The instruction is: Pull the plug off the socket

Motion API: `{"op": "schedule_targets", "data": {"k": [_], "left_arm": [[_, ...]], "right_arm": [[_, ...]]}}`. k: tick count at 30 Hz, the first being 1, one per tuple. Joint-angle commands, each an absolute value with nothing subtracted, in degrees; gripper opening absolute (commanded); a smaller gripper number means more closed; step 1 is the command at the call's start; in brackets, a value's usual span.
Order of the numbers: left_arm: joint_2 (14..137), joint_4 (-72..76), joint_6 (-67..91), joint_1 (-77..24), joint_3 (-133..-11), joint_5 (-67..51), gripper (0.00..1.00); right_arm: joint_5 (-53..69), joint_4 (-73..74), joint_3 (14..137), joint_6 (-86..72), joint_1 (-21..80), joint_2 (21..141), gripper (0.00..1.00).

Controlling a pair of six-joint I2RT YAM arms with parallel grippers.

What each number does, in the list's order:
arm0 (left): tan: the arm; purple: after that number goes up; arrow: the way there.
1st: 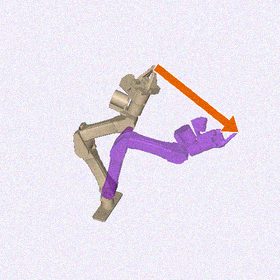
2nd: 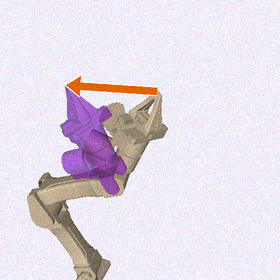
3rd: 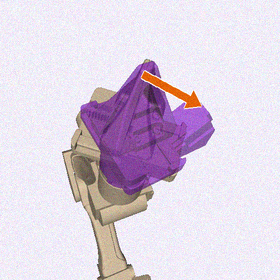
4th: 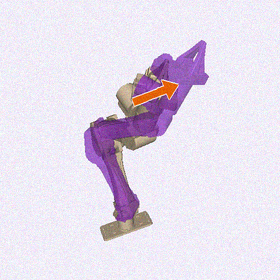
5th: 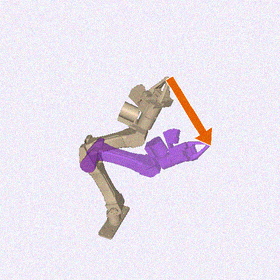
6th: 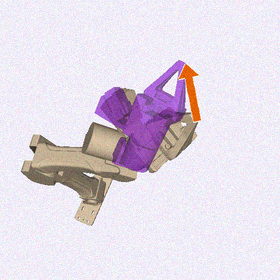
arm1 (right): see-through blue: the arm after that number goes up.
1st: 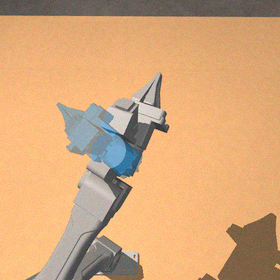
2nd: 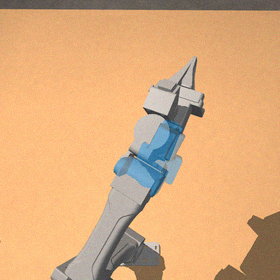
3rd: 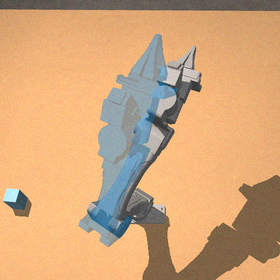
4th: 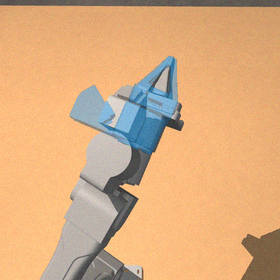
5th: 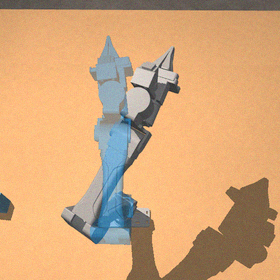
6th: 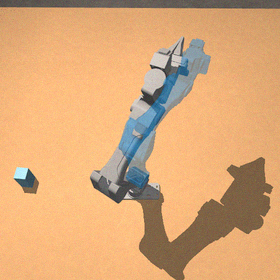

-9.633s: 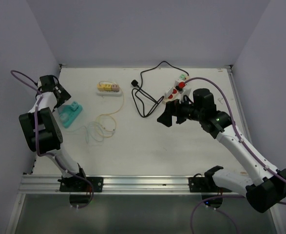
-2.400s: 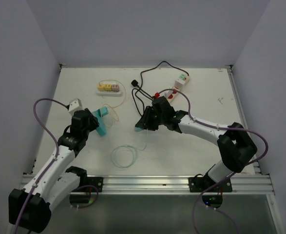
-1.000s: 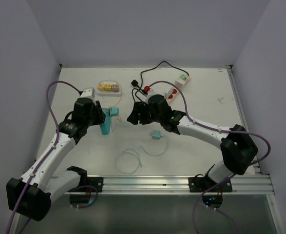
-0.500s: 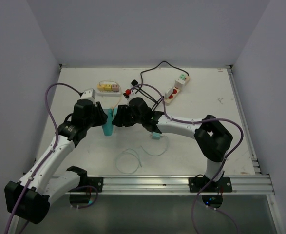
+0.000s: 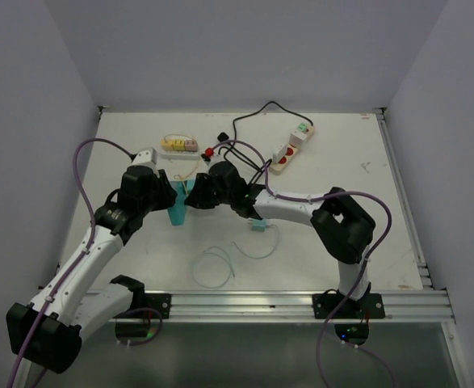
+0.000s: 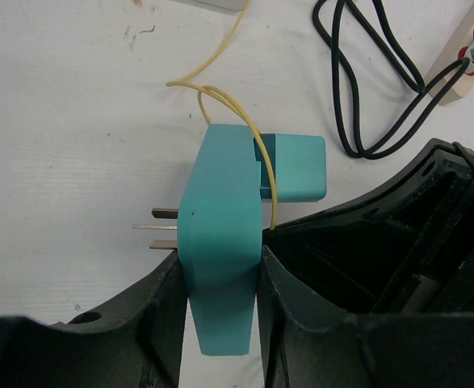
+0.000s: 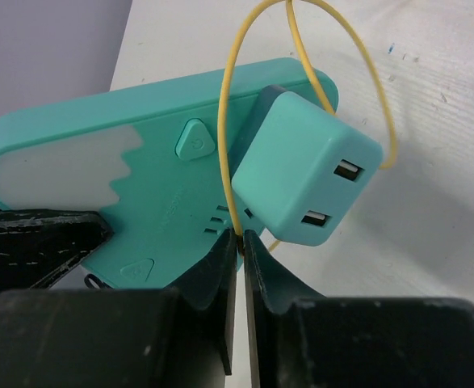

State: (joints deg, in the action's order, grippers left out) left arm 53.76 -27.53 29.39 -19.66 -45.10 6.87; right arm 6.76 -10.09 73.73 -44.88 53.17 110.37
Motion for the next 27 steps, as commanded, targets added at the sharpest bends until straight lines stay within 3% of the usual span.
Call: {"op": "schedule_targets", "data": {"k": [1, 2, 4, 18, 20, 22, 23, 27], "left_arm": [[52.2, -24.6, 29.4, -20.1, -45.6, 8.0, 0.0], [52.2, -25.0, 29.3, -20.1, -45.6, 8.3, 0.0], [52.3, -25.4, 28.7, -20.1, -45.7, 8.9, 0.0], [49.5, -27.1, 25.7, -20.1, -43.6, 8.3, 0.0], [48.5, -26.3, 25.8, -20.1, -43.3, 7.6, 0.0], [47.8, -25.6, 25.8, -20.1, -43.2, 6.4, 0.0], [47.6, -24.6, 25.8, -20.1, -43.1, 6.0, 0.0], [47.1, -22.2, 26.5, -20.2, -41.8, 3.6, 0.0]], "right_arm": [[5.7, -12.4, 74.6, -44.7, 53.3, 109.3, 0.1], [5.5, -12.0, 74.5, -44.0, 53.3, 108.9, 0.03], [4.7, -10.9, 73.8, -43.2, 53.3, 107.2, 0.0], [-2.1, 2.8, 72.7, -40.8, 46.0, 100.9, 0.01], [-1.3, 5.0, 73.2, -41.0, 44.7, 101.5, 0.25], [-0.3, 5.3, 72.1, -41.7, 44.0, 101.1, 0.39], [-0.2, 4.7, 71.5, -42.4, 43.8, 100.6, 0.53], [3.7, 1.1, 69.3, -44.3, 43.9, 98.4, 0.72]]}}
